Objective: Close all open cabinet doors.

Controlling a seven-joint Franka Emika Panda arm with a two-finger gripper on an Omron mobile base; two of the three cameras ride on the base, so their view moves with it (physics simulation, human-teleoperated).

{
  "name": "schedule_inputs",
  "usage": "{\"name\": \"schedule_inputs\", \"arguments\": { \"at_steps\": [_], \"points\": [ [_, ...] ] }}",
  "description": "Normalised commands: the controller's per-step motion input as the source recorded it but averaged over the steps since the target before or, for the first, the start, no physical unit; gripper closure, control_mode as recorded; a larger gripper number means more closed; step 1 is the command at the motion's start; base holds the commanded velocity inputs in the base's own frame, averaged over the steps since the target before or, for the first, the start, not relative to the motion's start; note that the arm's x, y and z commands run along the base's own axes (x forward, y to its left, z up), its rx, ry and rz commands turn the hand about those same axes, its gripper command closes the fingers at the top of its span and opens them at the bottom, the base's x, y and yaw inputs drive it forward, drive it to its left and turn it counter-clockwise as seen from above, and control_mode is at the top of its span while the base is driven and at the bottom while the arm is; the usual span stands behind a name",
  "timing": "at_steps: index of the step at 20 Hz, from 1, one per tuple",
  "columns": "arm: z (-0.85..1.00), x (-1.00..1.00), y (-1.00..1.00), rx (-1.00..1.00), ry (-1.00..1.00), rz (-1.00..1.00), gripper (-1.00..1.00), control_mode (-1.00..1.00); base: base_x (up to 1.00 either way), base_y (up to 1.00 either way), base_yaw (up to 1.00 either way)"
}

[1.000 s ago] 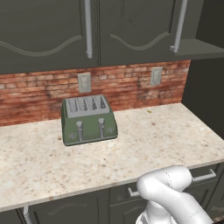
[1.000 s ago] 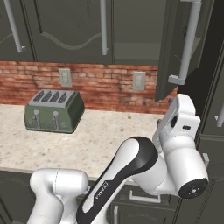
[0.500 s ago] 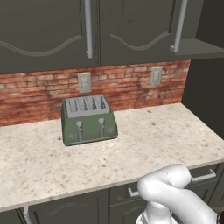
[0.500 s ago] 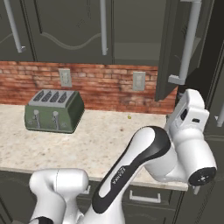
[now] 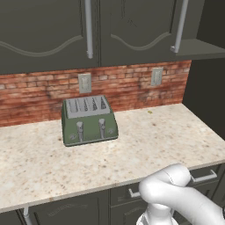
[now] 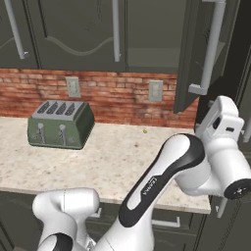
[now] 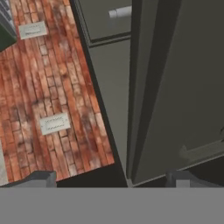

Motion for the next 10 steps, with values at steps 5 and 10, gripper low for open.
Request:
{"name": "schedule_inputs", "arguments": {
  "at_steps": [5, 10],
  "points": [
    [0.0, 0.08, 0.0, 0.0, 0.0, 0.0, -1.0, -1.0, 0.0, 0.0, 0.0],
    [0.0, 0.13, 0.0, 0.0, 0.0, 0.0, -1.0, -1.0, 0.0, 0.0, 0.0]
  ]
}}
